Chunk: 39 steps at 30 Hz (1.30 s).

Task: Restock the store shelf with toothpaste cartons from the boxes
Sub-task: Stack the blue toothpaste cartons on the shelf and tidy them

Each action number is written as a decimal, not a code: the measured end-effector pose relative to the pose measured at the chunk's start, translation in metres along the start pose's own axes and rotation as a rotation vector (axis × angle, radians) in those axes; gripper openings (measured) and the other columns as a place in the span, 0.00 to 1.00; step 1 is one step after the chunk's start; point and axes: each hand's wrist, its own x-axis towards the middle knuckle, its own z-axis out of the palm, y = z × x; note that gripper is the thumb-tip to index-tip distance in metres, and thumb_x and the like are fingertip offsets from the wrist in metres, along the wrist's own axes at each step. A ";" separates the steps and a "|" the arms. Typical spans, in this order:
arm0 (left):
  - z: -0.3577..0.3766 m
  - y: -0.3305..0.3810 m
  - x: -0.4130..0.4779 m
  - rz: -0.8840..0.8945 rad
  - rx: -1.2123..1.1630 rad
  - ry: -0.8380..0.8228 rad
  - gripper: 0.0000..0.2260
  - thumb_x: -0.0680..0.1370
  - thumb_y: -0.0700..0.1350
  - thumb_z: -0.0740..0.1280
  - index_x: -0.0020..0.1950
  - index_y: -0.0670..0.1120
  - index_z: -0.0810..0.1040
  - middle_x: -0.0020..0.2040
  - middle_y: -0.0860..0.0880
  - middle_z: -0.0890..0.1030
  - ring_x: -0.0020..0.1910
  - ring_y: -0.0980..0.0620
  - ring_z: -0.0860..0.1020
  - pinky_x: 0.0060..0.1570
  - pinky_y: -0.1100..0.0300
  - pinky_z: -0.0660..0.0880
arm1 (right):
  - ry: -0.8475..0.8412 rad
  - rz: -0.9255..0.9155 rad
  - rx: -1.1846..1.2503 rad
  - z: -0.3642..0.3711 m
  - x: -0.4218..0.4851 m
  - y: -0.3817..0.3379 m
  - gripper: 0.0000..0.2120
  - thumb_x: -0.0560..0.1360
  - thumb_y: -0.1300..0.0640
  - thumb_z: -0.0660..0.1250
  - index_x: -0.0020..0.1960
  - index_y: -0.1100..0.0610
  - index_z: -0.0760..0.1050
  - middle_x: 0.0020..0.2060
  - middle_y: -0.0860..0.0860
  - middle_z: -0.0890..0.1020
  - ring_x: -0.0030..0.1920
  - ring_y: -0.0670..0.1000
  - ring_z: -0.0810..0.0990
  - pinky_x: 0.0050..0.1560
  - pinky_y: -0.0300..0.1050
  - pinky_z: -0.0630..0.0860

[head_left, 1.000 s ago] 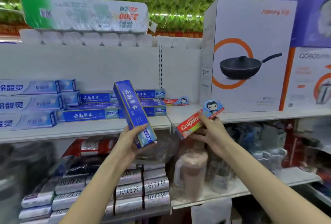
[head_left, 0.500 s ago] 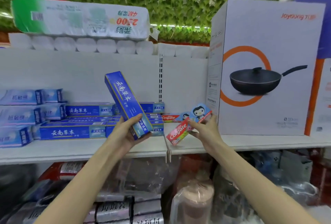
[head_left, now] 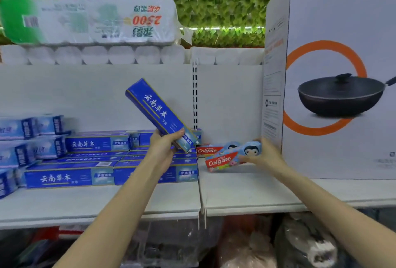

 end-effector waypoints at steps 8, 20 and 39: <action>-0.014 -0.022 0.014 -0.045 -0.062 0.030 0.10 0.75 0.31 0.67 0.49 0.45 0.71 0.46 0.47 0.80 0.45 0.49 0.81 0.49 0.49 0.78 | -0.135 0.057 -0.277 0.022 0.041 0.007 0.19 0.75 0.53 0.69 0.51 0.63 0.62 0.43 0.57 0.71 0.33 0.48 0.67 0.28 0.41 0.59; -0.013 -0.032 0.017 -0.040 0.086 0.107 0.10 0.74 0.38 0.71 0.49 0.47 0.71 0.47 0.49 0.82 0.44 0.53 0.82 0.38 0.58 0.78 | -0.129 0.058 -0.277 0.052 0.056 0.012 0.20 0.72 0.47 0.71 0.46 0.61 0.66 0.38 0.53 0.73 0.40 0.55 0.72 0.31 0.45 0.62; -0.008 -0.014 0.009 -0.132 0.000 -0.101 0.10 0.74 0.39 0.71 0.53 0.44 0.75 0.51 0.46 0.83 0.51 0.50 0.82 0.58 0.50 0.77 | -0.469 -0.116 0.411 0.048 0.005 -0.075 0.11 0.77 0.53 0.66 0.58 0.46 0.72 0.53 0.47 0.80 0.50 0.47 0.81 0.52 0.50 0.79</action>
